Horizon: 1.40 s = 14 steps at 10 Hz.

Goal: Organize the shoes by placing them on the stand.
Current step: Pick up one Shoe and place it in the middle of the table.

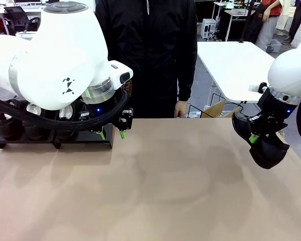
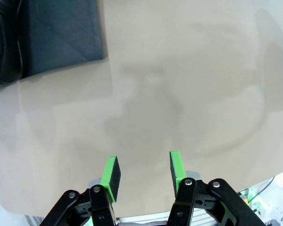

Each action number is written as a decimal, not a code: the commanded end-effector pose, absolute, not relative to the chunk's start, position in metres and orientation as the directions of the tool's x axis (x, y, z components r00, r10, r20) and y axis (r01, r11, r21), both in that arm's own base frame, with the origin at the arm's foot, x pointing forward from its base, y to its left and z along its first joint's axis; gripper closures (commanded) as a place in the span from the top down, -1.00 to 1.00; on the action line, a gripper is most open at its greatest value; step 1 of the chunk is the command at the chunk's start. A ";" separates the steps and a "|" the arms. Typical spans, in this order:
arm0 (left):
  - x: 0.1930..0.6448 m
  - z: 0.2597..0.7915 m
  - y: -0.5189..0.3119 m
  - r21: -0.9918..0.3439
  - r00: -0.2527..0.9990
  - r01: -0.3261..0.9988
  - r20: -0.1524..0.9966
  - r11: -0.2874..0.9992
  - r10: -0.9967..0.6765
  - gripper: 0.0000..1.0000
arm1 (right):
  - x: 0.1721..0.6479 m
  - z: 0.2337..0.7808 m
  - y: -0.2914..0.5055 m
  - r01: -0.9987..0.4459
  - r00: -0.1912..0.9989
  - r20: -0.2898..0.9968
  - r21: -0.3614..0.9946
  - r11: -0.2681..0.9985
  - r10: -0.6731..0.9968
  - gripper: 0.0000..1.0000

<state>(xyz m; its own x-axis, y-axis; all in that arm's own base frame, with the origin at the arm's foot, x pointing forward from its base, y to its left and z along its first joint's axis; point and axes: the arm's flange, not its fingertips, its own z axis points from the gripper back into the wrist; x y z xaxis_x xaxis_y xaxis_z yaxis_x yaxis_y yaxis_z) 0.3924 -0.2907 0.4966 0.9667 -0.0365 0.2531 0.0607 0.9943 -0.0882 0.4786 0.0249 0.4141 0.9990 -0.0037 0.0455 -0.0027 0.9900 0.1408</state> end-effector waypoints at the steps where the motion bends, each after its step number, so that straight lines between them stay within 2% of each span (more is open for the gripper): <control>1: 0.392 0.497 -0.288 -0.080 0.965 0.064 0.258 0.995 -0.041 0.14 | 0.445 0.434 0.095 0.148 0.977 0.149 0.035 0.988 -0.151 -1.00; 2: 0.392 0.497 -0.288 -0.080 0.965 0.064 0.258 0.995 -0.041 0.14 | 0.424 0.445 0.138 0.145 0.970 0.200 -0.004 0.989 -0.141 -1.00; 4: 0.392 0.497 -0.288 -0.080 0.965 0.064 0.258 0.995 -0.041 0.14 | 0.398 0.455 0.209 0.113 0.979 0.172 -0.010 0.994 -0.109 -1.00; 7: 0.392 0.497 -0.288 -0.080 0.965 0.064 0.258 0.995 -0.041 0.14 | 0.390 0.409 0.281 0.040 0.998 0.050 0.010 0.999 -0.040 -1.00; 11: 0.392 0.497 -0.288 -0.080 0.965 0.064 0.258 0.995 -0.041 0.14 | 0.381 0.367 0.308 -0.034 0.998 0.056 0.077 0.996 0.030 -1.00; 14: 0.392 0.497 -0.288 -0.080 0.965 0.064 0.258 0.995 -0.041 0.14 | 0.379 0.343 0.309 -0.029 0.999 0.029 0.100 0.995 0.027 -1.00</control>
